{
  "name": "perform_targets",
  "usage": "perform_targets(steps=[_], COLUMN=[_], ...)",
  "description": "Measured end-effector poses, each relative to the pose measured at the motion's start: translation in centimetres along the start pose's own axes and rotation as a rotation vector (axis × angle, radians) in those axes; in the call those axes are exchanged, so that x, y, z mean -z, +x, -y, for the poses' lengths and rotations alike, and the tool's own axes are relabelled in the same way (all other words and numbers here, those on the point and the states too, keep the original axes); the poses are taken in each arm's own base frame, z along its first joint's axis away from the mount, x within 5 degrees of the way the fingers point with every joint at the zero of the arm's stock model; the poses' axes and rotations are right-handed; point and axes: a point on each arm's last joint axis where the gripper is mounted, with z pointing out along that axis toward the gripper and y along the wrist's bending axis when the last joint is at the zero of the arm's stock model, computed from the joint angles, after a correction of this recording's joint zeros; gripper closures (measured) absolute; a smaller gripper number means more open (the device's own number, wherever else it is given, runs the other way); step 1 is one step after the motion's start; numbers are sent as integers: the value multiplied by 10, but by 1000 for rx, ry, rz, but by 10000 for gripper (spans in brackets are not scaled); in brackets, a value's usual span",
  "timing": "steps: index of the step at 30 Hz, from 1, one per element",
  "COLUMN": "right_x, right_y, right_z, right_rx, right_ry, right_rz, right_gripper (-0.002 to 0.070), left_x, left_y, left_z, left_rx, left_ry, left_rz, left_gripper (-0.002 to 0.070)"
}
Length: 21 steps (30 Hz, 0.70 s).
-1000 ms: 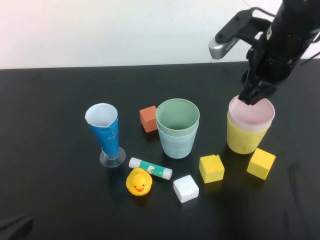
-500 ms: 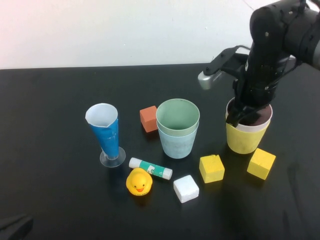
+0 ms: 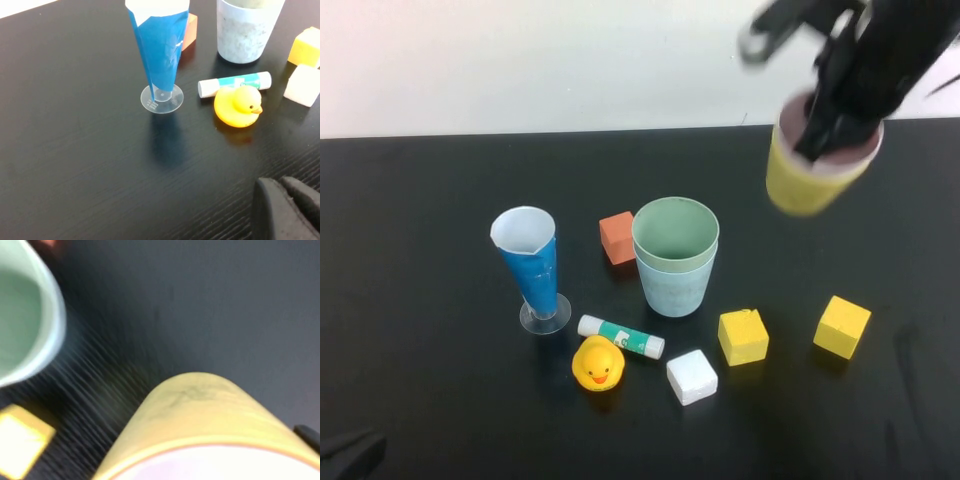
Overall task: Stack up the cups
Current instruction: Place the yellow cup on the green cup
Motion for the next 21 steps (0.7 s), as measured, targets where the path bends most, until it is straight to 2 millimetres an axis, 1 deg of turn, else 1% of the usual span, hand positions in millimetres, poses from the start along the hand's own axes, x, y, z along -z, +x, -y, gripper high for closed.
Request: perform_targets(steps=[2,4,6,8,11,15,19,21], right_x=[25,42,48,46,35,8,-20,-28], right_y=[-3,-8,-14,-19,-27,-34,-37,-38], right_z=[-4,-10,-18,-29,-41,-52,-56,-56], right_rx=[23,52,85,122,169,201,205,203], right_ry=[-26,-79,-147,-196,-237,-280,-308,-316], right_rz=[81,160,218,242,236,193,144,129], right_gripper=[587,587,587,587,587,587,582,554], left_x=[0,0,0,0,0,0,0,0], left_y=[0,0,0,0,0,0,0,0], left_z=[0,0,0,-1,-2,-2,-3,-3], left_rx=[0,0,-2,-11,-27,-35,-37,-37], left_ry=[0,0,0,-7,-20,-26,-28,-28], left_rz=[0,0,0,1,2,3,3,3], left_gripper=[674,674,674,674,674,674,674,674])
